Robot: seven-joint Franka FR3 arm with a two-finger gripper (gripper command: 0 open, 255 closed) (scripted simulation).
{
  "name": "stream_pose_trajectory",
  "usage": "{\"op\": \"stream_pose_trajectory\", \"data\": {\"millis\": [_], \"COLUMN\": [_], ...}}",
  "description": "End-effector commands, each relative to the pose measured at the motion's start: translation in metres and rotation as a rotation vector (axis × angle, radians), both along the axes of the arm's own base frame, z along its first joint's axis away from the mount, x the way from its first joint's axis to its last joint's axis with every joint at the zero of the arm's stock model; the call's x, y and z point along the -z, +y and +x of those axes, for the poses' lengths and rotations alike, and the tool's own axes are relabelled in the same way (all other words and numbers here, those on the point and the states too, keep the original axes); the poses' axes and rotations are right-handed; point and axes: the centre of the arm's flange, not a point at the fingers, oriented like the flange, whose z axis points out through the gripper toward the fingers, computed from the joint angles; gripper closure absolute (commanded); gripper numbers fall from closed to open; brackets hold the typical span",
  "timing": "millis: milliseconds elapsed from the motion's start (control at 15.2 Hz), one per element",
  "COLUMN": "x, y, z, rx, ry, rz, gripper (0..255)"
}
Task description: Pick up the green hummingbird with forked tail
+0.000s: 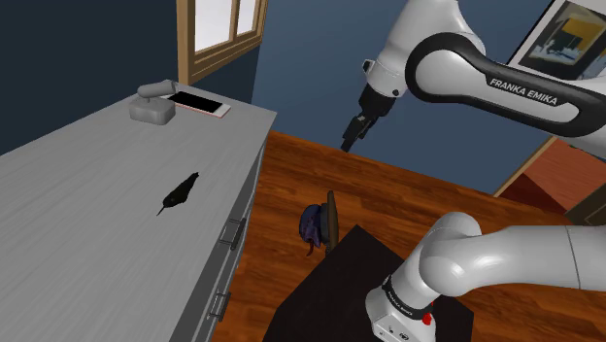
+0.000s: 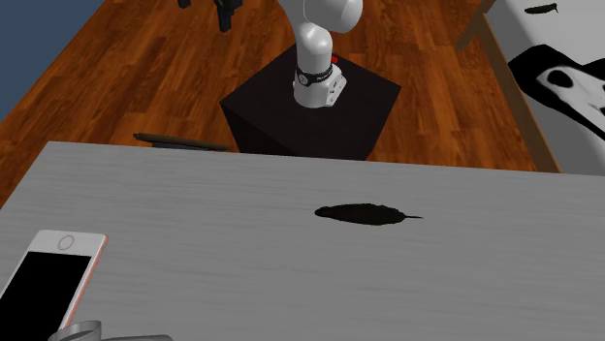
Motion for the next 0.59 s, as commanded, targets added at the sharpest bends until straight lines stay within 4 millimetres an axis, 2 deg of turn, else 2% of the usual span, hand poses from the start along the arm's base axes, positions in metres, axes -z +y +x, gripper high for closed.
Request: {"op": "stream_pose_trajectory", "data": {"millis": [0,528], "x": [0.0,0.01], "y": [0.0,0.099], "z": [0.0,-0.001], "rx": [0.0,0.246], "ry": [0.0,0.053], "rz": [0.0,0.051], "gripper": [0,0]}}
